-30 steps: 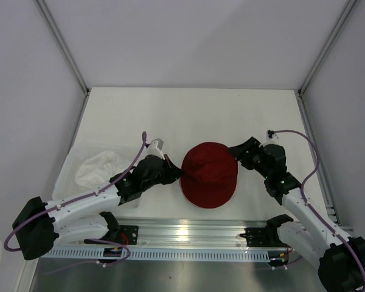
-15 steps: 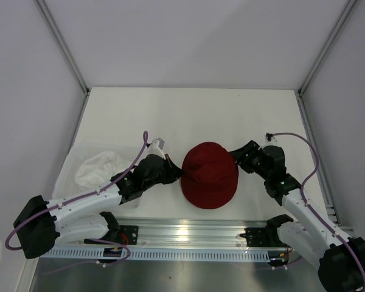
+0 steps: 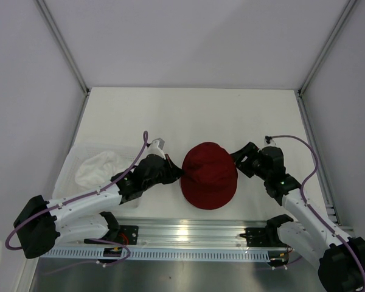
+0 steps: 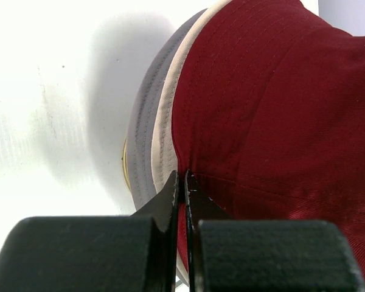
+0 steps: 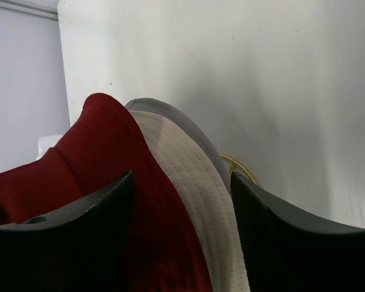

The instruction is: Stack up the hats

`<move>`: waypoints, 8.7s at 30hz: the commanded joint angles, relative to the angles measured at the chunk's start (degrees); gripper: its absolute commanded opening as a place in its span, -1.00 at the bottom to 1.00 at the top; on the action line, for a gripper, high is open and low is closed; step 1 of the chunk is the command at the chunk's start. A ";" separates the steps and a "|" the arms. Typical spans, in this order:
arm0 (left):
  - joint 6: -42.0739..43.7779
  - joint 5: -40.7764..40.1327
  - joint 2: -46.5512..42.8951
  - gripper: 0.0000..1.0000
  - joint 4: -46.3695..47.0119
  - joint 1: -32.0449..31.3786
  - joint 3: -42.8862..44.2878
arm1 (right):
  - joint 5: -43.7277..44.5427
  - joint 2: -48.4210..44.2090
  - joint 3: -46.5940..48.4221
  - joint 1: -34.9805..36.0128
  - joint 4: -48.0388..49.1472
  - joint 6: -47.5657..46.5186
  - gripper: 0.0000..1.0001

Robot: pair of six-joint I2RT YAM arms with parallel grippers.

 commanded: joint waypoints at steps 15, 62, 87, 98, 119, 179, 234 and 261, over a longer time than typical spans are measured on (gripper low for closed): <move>1.76 -0.13 0.11 -0.99 -0.34 -0.42 1.04 | -1.87 -4.98 -2.26 0.20 -0.89 5.34 -0.21; 3.87 -2.41 -1.56 -0.99 -2.62 -0.42 2.36 | -9.33 -21.24 -6.92 -3.93 -8.37 13.60 -0.05; 3.26 -2.50 -0.59 -0.99 -1.83 -0.42 2.80 | -9.95 -31.43 -9.74 -3.22 -19.17 18.61 -0.04; 3.26 -2.15 -0.24 -0.99 -1.04 -0.42 3.07 | -8.72 -31.17 -10.44 -0.94 -14.00 22.74 -0.08; 3.17 -3.81 -0.24 -0.99 -3.23 -0.33 3.42 | -5.21 -30.03 -10.17 0.03 -17.06 19.23 -1.00; 7.03 -20.33 -15.63 0.90 -32.24 38.17 6.23 | 14.04 -19.66 9.43 -0.06 -30.95 -8.19 0.59; 19.17 -12.51 -11.06 0.84 -28.20 42.56 9.31 | 13.51 -19.22 12.77 -0.59 -29.72 -8.99 0.63; 22.42 -13.15 -10.32 -0.99 -24.24 42.48 9.12 | 12.64 -17.89 13.82 -1.20 -28.23 -9.16 0.63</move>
